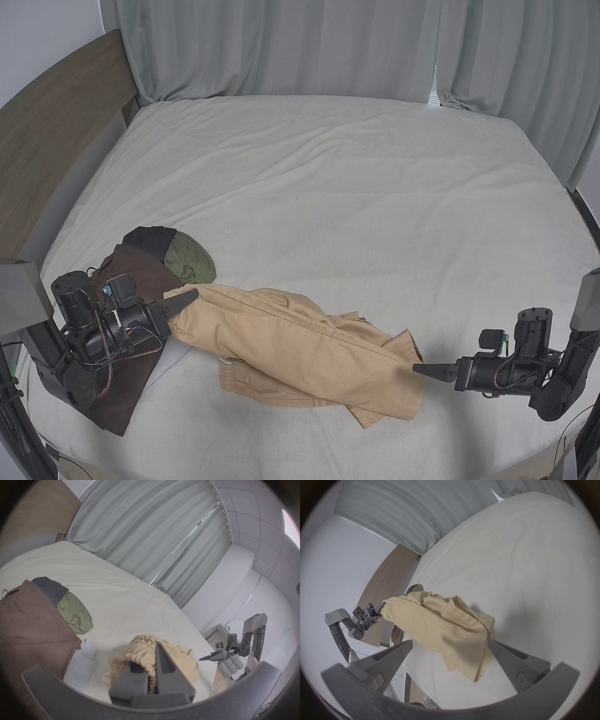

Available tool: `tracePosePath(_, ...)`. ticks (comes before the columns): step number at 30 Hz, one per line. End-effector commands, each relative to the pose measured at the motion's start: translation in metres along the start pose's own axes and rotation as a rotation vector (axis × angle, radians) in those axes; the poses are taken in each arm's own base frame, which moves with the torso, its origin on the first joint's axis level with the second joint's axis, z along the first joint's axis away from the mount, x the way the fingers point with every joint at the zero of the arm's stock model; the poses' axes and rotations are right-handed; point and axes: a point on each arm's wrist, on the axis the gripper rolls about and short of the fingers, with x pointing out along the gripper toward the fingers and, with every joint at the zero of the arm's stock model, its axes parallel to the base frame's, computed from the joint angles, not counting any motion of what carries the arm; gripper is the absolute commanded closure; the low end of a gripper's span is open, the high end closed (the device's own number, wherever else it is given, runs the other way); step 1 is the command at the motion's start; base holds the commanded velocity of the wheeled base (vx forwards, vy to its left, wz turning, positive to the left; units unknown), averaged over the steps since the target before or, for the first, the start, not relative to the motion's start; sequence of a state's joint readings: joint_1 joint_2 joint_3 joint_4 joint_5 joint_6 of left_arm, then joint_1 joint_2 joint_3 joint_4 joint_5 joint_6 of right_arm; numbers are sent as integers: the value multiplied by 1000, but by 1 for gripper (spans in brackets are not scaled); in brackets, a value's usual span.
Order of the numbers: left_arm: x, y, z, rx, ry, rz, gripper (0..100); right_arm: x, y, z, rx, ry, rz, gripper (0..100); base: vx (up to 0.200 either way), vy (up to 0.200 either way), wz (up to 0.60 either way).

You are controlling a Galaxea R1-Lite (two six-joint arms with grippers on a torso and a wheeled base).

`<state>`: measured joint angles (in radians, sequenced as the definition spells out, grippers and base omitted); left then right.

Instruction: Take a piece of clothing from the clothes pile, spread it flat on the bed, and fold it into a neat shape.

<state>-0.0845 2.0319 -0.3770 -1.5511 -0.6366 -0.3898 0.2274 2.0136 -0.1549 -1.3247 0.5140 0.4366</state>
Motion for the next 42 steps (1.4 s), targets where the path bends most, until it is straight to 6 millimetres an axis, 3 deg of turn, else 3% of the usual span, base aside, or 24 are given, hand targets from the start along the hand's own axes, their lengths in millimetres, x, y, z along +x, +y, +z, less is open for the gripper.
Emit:
tracePosePath(1,0,0,0,-3,1,1,100,11,-15,-15,46,61,-33,0,0,0,0)
tracePosePath(17,0,0,0,-3,1,1,100,31,-13,-28,113,72,23,0,0,0,0)
tracePosePath(29,0,0,0,-3,1,1,100,14,20,-9,89,-14,123,0,0,0,0)
tracePosePath(42,0,0,-1,-2,3,0,100,17,13,-4,98,-33,113,0,0,0,0)
